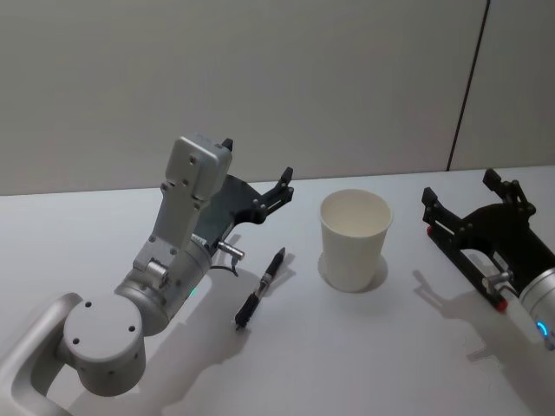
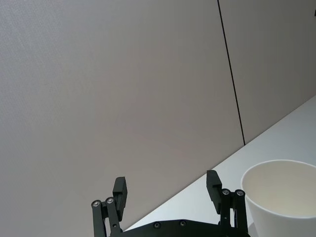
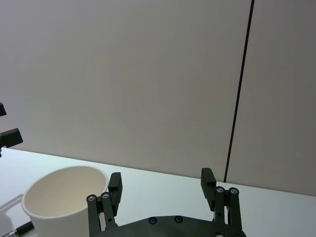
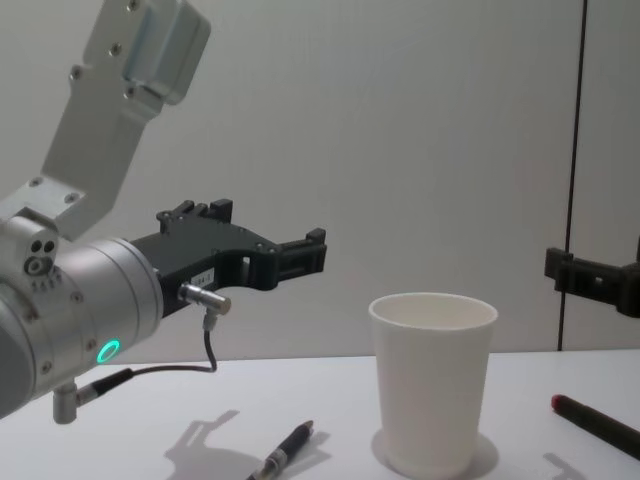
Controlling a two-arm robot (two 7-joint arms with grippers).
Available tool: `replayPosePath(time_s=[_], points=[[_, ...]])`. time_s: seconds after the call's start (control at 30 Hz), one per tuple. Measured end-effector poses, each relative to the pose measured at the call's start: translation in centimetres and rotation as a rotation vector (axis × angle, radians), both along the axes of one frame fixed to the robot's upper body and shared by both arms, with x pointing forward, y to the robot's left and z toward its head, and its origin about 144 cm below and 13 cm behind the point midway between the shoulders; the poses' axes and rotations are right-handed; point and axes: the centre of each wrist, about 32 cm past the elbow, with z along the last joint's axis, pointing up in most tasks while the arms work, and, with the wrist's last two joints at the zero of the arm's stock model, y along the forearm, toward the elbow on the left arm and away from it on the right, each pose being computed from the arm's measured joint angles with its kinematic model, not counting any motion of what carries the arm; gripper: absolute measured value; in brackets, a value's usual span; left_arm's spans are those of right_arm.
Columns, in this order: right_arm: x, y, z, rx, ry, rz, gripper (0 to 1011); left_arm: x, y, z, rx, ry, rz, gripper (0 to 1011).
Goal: Place the pen into the pen holder.
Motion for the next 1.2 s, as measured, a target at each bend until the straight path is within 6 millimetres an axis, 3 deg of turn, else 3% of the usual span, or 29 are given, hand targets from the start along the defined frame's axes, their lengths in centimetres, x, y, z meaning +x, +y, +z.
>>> replayPosePath(time_s=[1.2], points=[[0.00, 0.00, 0.00, 0.000, 0.000, 0.000, 1001, 0.00, 0.00, 0.00, 0.000, 0.000, 0.000, 1001]])
